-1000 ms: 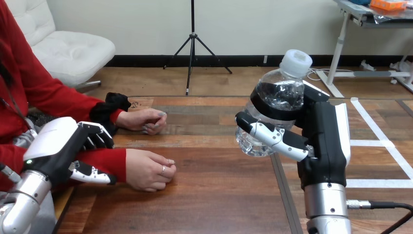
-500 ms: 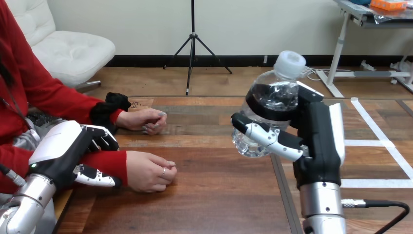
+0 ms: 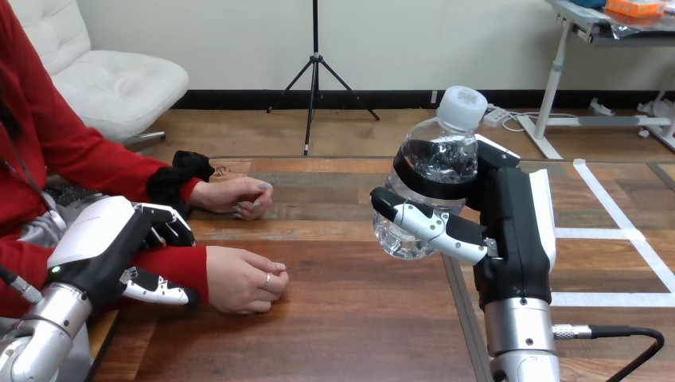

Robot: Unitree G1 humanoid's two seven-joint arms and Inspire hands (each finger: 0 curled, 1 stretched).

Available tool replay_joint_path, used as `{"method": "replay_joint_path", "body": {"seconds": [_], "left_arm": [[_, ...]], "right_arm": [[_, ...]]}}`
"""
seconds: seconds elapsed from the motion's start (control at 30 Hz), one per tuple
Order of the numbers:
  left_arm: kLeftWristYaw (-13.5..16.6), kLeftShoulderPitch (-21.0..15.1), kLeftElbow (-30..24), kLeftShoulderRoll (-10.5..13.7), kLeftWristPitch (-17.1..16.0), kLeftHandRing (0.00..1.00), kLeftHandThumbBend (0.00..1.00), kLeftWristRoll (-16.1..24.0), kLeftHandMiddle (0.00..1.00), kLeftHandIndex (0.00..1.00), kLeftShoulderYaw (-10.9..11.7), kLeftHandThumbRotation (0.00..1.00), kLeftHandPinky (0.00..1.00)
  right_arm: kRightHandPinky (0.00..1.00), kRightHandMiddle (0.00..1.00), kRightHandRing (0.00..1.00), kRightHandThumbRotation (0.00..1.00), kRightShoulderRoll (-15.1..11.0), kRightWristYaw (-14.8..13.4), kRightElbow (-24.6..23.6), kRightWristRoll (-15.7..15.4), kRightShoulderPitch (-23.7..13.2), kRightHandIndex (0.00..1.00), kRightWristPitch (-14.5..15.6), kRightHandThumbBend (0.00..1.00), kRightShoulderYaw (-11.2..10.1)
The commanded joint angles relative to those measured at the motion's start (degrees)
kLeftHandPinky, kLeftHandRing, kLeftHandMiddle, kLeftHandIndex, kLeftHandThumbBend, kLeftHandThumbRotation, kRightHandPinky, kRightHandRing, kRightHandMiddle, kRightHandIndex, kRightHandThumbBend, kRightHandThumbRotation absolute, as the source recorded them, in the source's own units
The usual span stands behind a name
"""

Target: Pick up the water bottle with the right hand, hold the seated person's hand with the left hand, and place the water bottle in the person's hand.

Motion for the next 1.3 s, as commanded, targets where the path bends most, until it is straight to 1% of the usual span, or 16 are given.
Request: {"method": "replay_joint_path", "body": {"seconds": [0.0,0.23,0.33,0.43,0.53,0.67,0.73,0.87,1.03,1.13,1.23,1.27], "left_arm": [[1.6,-2.1,-2.8,0.0,0.2,0.5,0.93,1.1,0.53,0.52,0.3,0.0,0.46],[3.1,-2.1,-3.5,0.8,1.8,0.52,0.95,3.9,0.55,0.55,-0.5,0.0,0.49],[1.9,-2.3,-3.5,1.0,3.0,0.54,0.95,4.4,0.57,0.57,-0.6,0.0,0.52],[0.3,-2.5,-3.6,1.2,5.3,0.59,0.95,5.3,0.62,0.62,-1.0,0.0,0.56],[1.3,-2.5,-3.9,1.7,5.9,0.61,0.96,6.7,0.64,0.64,-1.6,0.0,0.58],[-0.7,-2.5,-4.0,1.9,7.6,0.65,0.96,7.2,0.68,0.68,-1.9,0.0,0.61],[-1.0,-2.5,-4.0,1.9,7.9,0.67,0.97,7.2,0.7,0.7,-1.8,0.0,0.63],[-2.6,-2.7,-3.8,2.0,8.8,0.69,0.97,7.6,0.72,0.72,-2.2,0.0,0.65],[-2.6,-2.7,-3.7,1.8,9.4,0.7,0.99,8.1,0.73,0.73,-2.5,0.0,0.65],[-2.7,-2.8,-3.1,1.6,8.6,0.7,0.99,8.3,0.73,0.73,-2.5,0.0,0.65],[-4.0,-2.9,-3.0,1.3,9.2,0.7,0.99,8.0,0.73,0.74,-2.3,0.0,0.65],[-3.8,-2.9,-2.8,1.1,9.4,0.7,0.99,8.3,0.73,0.74,-2.4,0.0,0.65]], "right_arm": [[0.27,0.45,0.33,0.0,2.0,-0.2,-2.0,1.2,-4.1,0.45,-0.8,0.77,-0.1],[0.27,0.45,0.33,0.0,2.3,-0.1,-2.5,2.1,-3.9,0.45,-0.1,0.77,-0.2],[0.27,0.45,0.33,0.0,1.8,0.1,-2.2,2.2,-4.0,0.45,-1.1,0.77,-0.2],[0.27,0.46,0.33,0.0,2.1,0.0,-2.9,2.4,-3.8,0.45,0.5,0.77,-0.1],[0.27,0.46,0.33,0.0,1.5,-0.5,-2.4,1.2,-3.9,0.45,-0.9,0.77,-0.1],[0.27,0.46,0.33,0.0,1.7,-0.4,-2.7,1.6,-3.9,0.45,-0.4,0.77,-0.2],[0.27,0.46,0.34,0.0,1.6,-0.3,-2.8,1.7,-3.8,0.45,-0.5,0.77,-0.2],[0.27,0.46,0.34,0.0,1.6,-0.3,-2.7,1.9,-3.8,0.45,-0.7,0.77,-0.4],[0.27,0.46,0.34,0.0,1.4,-0.3,-2.2,2.2,-3.9,0.45,-1.7,0.78,-0.7],[0.27,0.46,0.34,0.0,1.4,-0.3,-2.5,2.0,-3.8,0.45,-1.0,0.78,-0.7],[0.27,0.46,0.34,0.0,1.3,-0.2,-2.5,2.2,-3.8,0.45,-1.2,0.78,-0.8],[0.27,0.46,0.34,0.0,1.4,-0.3,-2.8,2.2,-3.7,0.45,-0.6,0.78,-0.8]]}}
